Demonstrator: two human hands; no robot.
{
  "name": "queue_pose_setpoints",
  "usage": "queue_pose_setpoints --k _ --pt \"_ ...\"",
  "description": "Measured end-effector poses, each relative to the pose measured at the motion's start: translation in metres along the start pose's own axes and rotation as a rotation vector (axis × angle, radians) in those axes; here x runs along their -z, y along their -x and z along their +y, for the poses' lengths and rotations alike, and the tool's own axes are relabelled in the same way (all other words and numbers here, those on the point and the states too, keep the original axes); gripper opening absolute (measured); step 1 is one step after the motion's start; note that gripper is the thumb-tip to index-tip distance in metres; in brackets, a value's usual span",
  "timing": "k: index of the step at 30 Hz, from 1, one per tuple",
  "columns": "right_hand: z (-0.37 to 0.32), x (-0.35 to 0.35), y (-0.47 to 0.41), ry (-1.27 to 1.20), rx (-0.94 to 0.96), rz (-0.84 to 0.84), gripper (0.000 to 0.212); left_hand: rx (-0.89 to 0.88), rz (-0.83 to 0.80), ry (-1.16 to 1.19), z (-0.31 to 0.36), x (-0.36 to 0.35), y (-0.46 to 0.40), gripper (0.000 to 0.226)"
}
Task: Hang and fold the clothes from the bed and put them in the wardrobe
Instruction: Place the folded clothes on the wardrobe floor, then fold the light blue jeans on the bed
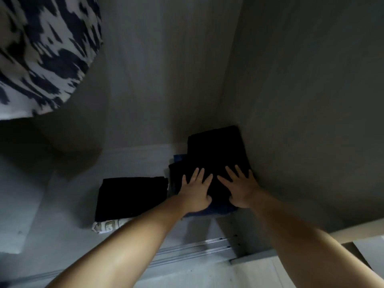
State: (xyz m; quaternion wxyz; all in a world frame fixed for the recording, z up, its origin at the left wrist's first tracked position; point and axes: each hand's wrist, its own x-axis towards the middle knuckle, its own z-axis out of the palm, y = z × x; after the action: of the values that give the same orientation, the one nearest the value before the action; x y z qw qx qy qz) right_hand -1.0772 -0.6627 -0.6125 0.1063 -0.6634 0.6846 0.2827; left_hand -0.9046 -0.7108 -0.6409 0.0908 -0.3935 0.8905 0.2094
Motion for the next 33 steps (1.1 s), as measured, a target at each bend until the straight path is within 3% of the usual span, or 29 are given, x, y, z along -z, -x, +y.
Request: queue_pose_setpoints --k 4,8,13,18,25,33 --pt "0.009 0.077 0.035 -0.261 0.020 0.005 0.052 0.042 0.087 0.018 0.002 0.083 0.032 0.061" --pt "0.016 0.157 0.085 -0.549 -0.029 0.084 0.047 0.137 0.187 0.066 0.025 0.164 0.072 0.048" --pt "0.022 0.241 0.166 -0.526 -0.085 0.207 0.037 0.177 0.221 0.174 0.069 0.261 0.122 0.032" --pt "0.024 0.306 0.254 -0.523 -0.155 0.236 0.036 0.176 0.185 0.157 0.105 0.354 0.181 0.029" --pt "0.030 0.342 0.342 -0.574 -0.256 0.244 0.038 0.067 0.161 0.150 0.145 0.435 0.249 0.026" --pt "0.041 0.312 0.438 -0.592 -0.394 0.198 0.041 -0.129 0.077 0.027 0.230 0.420 0.310 0.025"
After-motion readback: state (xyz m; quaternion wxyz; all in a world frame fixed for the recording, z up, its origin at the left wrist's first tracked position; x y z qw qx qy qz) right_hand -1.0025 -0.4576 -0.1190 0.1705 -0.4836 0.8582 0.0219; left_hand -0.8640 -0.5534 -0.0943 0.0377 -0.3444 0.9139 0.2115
